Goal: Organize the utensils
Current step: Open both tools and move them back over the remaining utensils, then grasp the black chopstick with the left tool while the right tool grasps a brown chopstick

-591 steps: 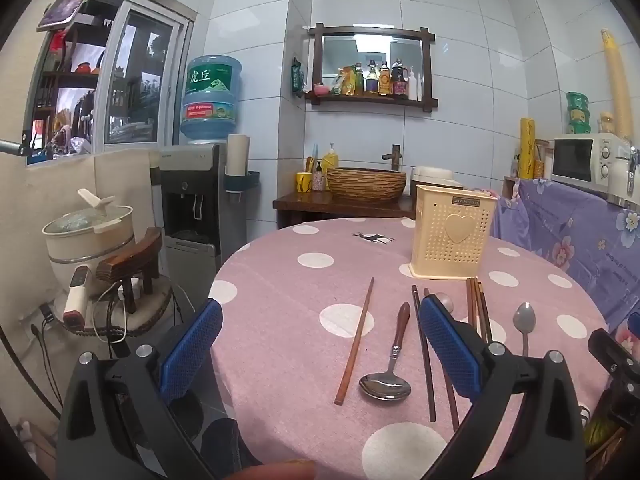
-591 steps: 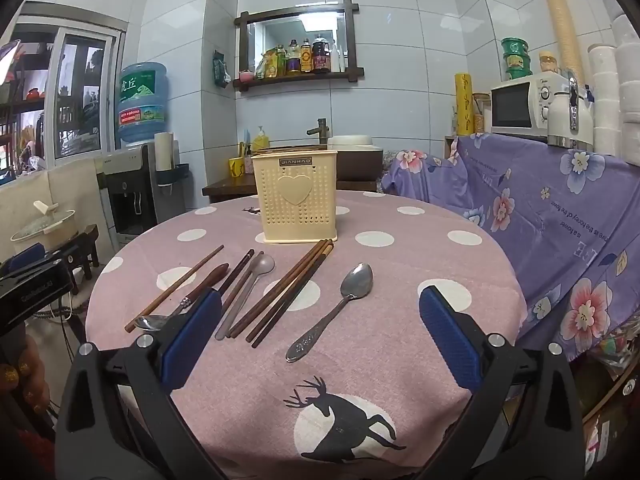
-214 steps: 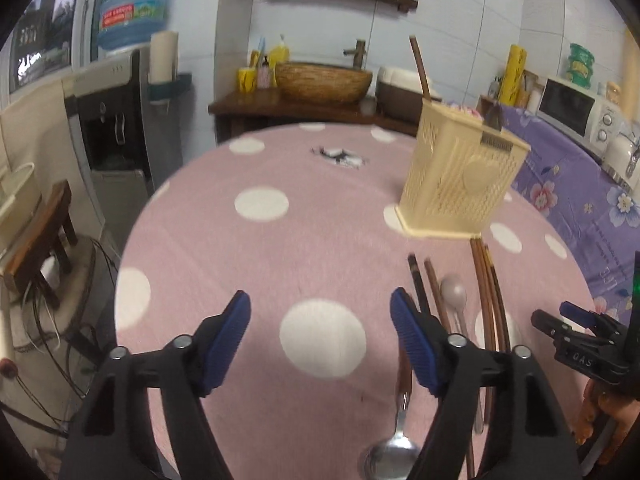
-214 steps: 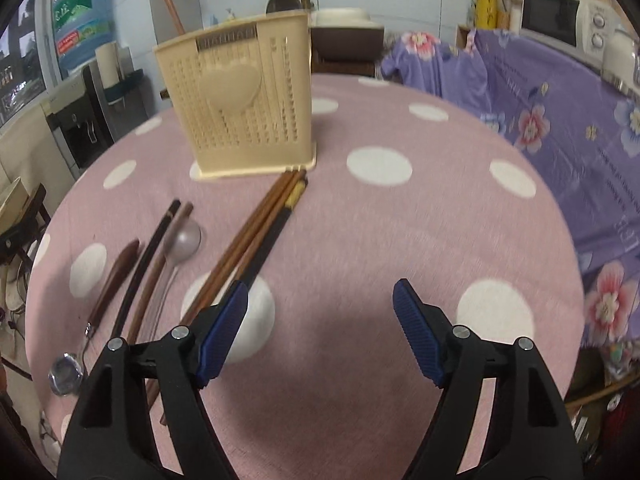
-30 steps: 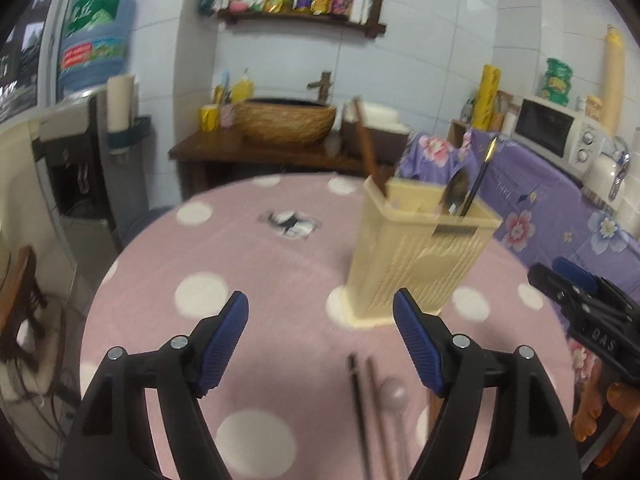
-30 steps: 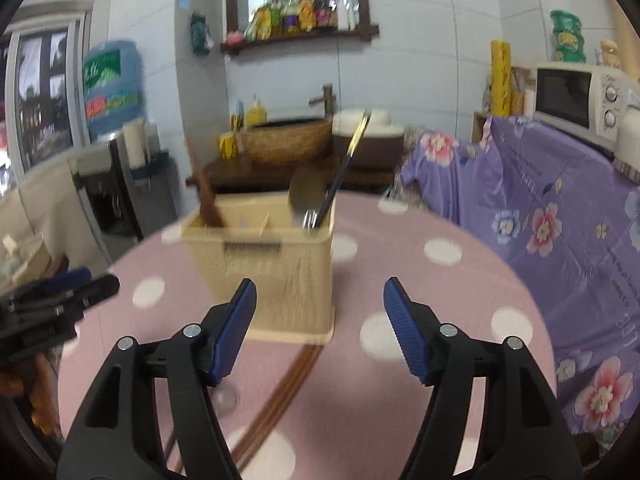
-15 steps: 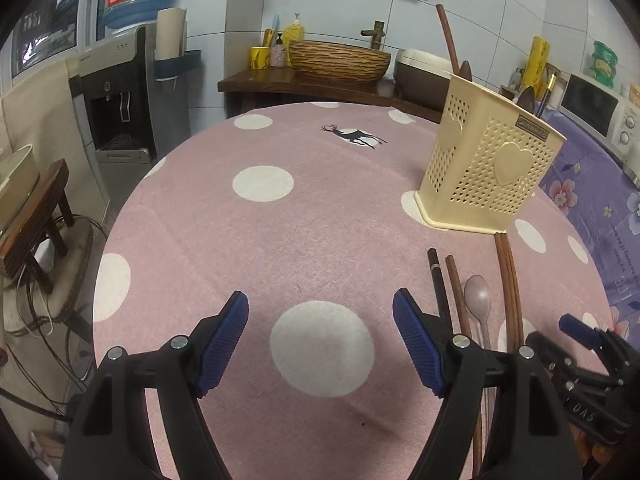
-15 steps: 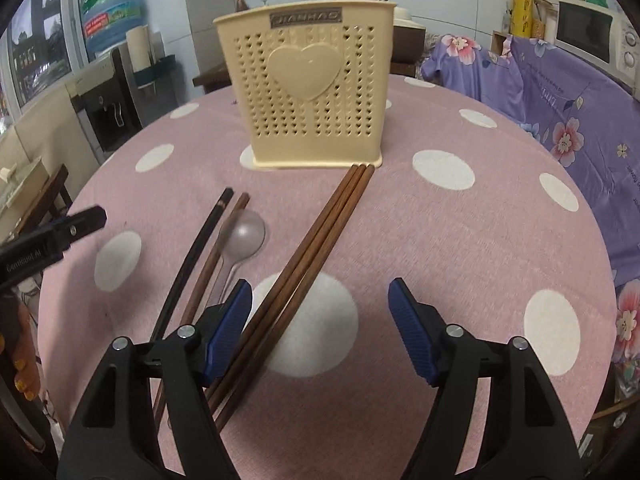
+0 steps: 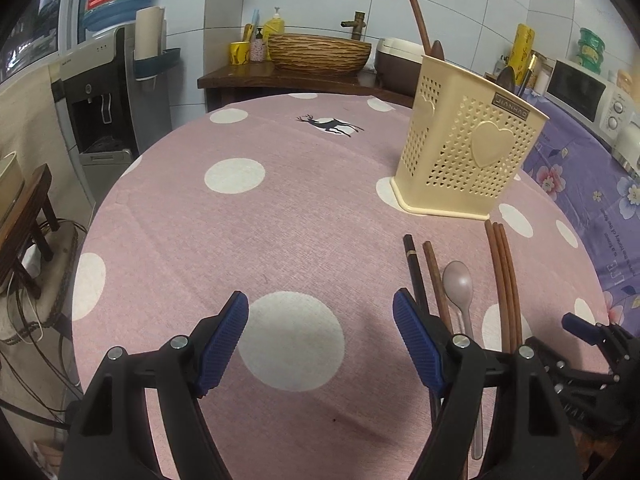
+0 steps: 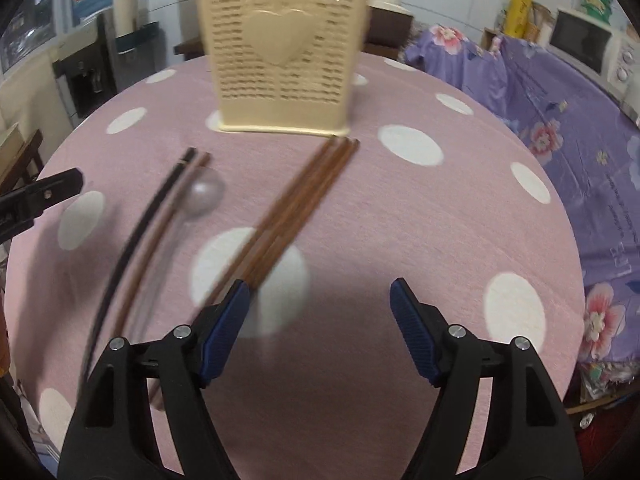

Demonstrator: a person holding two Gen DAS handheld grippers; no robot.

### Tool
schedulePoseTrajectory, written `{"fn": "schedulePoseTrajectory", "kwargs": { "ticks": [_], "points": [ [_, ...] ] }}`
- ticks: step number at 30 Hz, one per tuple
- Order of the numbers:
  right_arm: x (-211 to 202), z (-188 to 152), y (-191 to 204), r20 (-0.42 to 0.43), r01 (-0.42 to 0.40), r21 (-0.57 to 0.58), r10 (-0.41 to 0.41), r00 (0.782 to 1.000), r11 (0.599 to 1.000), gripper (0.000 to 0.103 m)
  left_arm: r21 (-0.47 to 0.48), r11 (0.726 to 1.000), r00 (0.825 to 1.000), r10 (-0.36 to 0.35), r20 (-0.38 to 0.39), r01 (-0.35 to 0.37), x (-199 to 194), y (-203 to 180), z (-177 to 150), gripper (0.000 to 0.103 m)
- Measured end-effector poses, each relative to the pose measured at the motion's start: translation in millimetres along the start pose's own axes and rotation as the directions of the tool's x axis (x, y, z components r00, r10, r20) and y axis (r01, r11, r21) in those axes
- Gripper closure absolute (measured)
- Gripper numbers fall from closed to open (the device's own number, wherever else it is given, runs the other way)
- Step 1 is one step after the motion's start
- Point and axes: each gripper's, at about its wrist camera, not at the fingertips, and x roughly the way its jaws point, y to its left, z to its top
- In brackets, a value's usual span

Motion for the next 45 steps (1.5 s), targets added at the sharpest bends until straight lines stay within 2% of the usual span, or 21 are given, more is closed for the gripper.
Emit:
{"fn": "schedulePoseTrajectory", "kwargs": {
  "ticks": [2,4,9,12,16,17,18,21,23,25,27,31,36,39,41,45],
  "points": [
    [-1,-2,-20,-0.017,-0.006,0.063,0.007,1.000,0.998,0.031,0.010,1.000,1.000,-0.006,-0.007,0.006,2,-4,0,0.029],
    [-4,0,-32,0.003,-0.018,0.118,0.018,1.000,0.993,0.031,0.022,1.000,1.000,-0.011,-0.012,0.011,4,-8,-1,0.029],
    [1,10,-12,0.015,-0.076,0.111,0.075,0.997,0.991,0.031,0.040,0.999,1.000,-0.022,-0.019,0.023,4,-16,-2,0.029],
    [10,11,5,-0.016,-0.064,0.086,0.065,0.998,0.994,0.033,0.050,0.998,1.000,-0.024,-0.020,0.025,3,-20,-4,0.029],
    [13,13,8,-0.020,-0.067,0.102,0.070,0.997,0.992,0.034,0.052,0.998,0.999,-0.027,-0.026,0.028,4,-22,-5,0.029],
    [11,13,8,-0.025,-0.053,0.095,0.056,0.998,0.994,0.035,0.050,0.998,0.999,-0.028,-0.027,0.029,5,-22,-5,0.029],
    [10,12,6,-0.032,-0.036,0.091,0.039,0.999,0.995,0.042,0.050,0.998,0.999,-0.031,-0.028,0.032,5,-21,-5,0.029],
    [9,9,-13,-0.047,-0.038,0.122,0.044,0.998,0.992,0.042,0.051,0.998,0.999,-0.034,-0.029,0.036,5,-21,-5,0.029],
    [5,9,-25,-0.036,0.018,0.137,-0.014,0.999,0.990,0.048,0.052,0.998,0.999,-0.034,-0.033,0.035,6,-22,-6,0.029],
    [1,10,-35,-0.028,-0.027,0.188,0.033,0.999,0.982,0.048,0.052,0.998,0.999,-0.038,-0.036,0.040,7,-24,-5,0.029],
    [1,14,-34,-0.022,-0.041,0.183,0.046,0.999,0.982,0.048,0.060,0.997,0.998,-0.043,-0.045,0.046,10,-28,-6,0.029],
    [7,16,-38,-0.007,0.002,0.210,0.000,1.000,0.978,0.048,0.083,0.994,0.996,-0.060,-0.065,0.066,14,-40,-8,0.040],
    [8,10,-67,0.017,0.064,0.299,-0.072,0.997,0.952,0.048,0.084,0.992,0.991,-0.088,-0.101,0.097,23,-51,-9,0.053],
    [15,7,-83,-0.003,0.015,0.349,-0.015,1.000,0.937,0.048,0.104,0.990,0.990,-0.082,-0.111,0.094,26,-58,-9,0.059],
    [14,10,-85,0.006,0.037,0.343,-0.042,0.999,0.938,0.050,0.101,0.990,0.990,-0.085,-0.110,0.096,27,-60,-9,0.059],
    [25,21,-84,-0.015,0.032,0.331,-0.029,0.999,0.943,0.059,0.104,0.991,0.990,-0.075,-0.121,0.088,32,-62,-9,0.063]
  ]
}}
